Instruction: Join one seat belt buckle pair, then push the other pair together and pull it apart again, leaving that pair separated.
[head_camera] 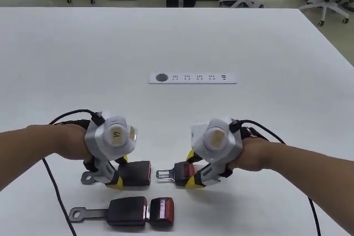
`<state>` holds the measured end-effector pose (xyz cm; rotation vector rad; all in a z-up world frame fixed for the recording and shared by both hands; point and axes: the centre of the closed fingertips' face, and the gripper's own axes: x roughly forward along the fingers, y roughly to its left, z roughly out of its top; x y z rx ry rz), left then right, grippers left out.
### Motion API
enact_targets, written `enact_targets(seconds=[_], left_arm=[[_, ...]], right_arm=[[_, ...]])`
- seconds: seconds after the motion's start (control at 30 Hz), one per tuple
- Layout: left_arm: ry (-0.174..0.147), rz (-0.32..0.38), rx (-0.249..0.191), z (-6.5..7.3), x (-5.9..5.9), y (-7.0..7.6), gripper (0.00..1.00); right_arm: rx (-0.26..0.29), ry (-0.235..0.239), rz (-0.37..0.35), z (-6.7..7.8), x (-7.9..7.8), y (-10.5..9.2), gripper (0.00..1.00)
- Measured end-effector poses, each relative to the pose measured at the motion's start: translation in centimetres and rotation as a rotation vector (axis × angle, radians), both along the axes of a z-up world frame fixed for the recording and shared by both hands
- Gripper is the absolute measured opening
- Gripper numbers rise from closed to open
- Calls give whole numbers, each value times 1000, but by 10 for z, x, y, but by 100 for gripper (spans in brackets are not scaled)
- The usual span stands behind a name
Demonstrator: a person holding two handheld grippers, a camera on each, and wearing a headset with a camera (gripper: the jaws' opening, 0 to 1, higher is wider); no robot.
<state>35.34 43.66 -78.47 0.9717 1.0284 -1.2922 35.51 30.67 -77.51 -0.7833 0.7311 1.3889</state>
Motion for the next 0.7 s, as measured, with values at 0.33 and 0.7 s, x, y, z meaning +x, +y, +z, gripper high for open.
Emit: enact_targets(seconds=[0.33,0.7], left_arm=[[0,-2,7,0,-1,-1,32],[-1,-8,-4,1,-2,-2,33]], right_arm=[[-22,4,-12,-1,0,-15,29],[-39,7,-23,0,-2,-29,30]])
